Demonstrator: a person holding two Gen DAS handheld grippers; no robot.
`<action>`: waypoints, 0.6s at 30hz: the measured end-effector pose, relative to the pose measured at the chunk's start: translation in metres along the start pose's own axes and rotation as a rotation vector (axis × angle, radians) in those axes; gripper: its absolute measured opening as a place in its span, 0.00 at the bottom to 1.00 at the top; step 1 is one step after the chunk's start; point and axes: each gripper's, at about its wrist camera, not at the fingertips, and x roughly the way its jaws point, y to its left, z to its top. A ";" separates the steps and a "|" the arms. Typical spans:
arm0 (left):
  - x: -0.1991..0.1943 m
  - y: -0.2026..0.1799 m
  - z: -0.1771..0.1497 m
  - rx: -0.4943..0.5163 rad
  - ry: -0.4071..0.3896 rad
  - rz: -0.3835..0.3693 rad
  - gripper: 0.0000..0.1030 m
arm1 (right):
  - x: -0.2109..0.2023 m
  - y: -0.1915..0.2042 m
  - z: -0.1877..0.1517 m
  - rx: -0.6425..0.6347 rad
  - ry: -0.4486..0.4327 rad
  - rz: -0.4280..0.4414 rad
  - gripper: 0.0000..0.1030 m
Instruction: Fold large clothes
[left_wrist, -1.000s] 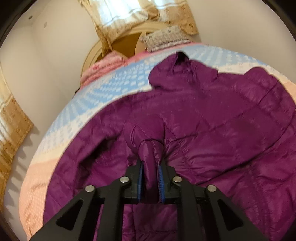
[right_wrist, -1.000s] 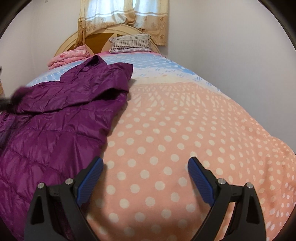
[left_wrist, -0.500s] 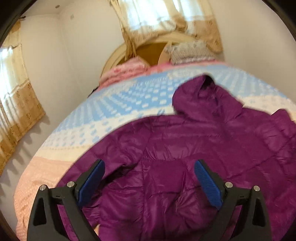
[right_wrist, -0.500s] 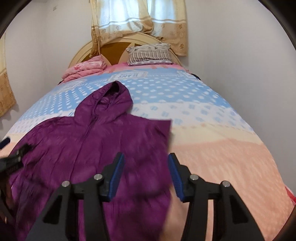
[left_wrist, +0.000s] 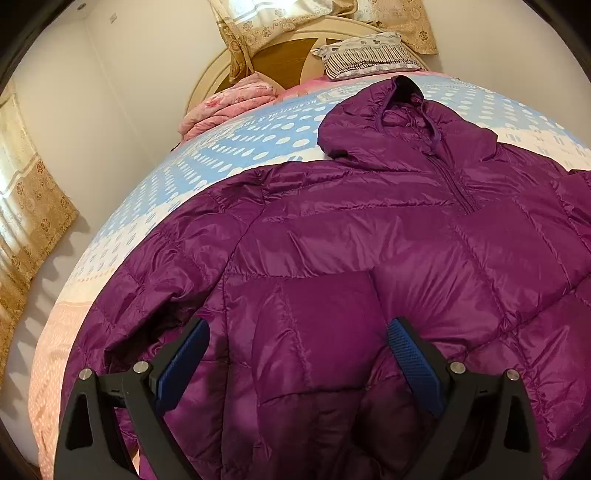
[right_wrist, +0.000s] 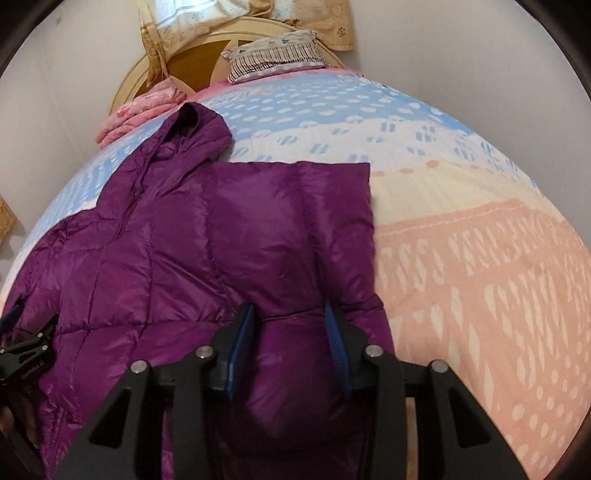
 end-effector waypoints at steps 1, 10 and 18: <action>-0.002 0.001 0.000 -0.005 0.000 0.000 0.95 | 0.000 0.002 0.000 -0.007 0.003 -0.007 0.40; -0.038 0.031 0.023 -0.130 -0.121 -0.033 0.95 | -0.045 0.021 0.037 -0.029 -0.131 -0.025 0.44; 0.024 0.016 0.015 -0.103 0.048 -0.026 0.95 | 0.027 0.013 0.027 0.002 0.002 -0.057 0.44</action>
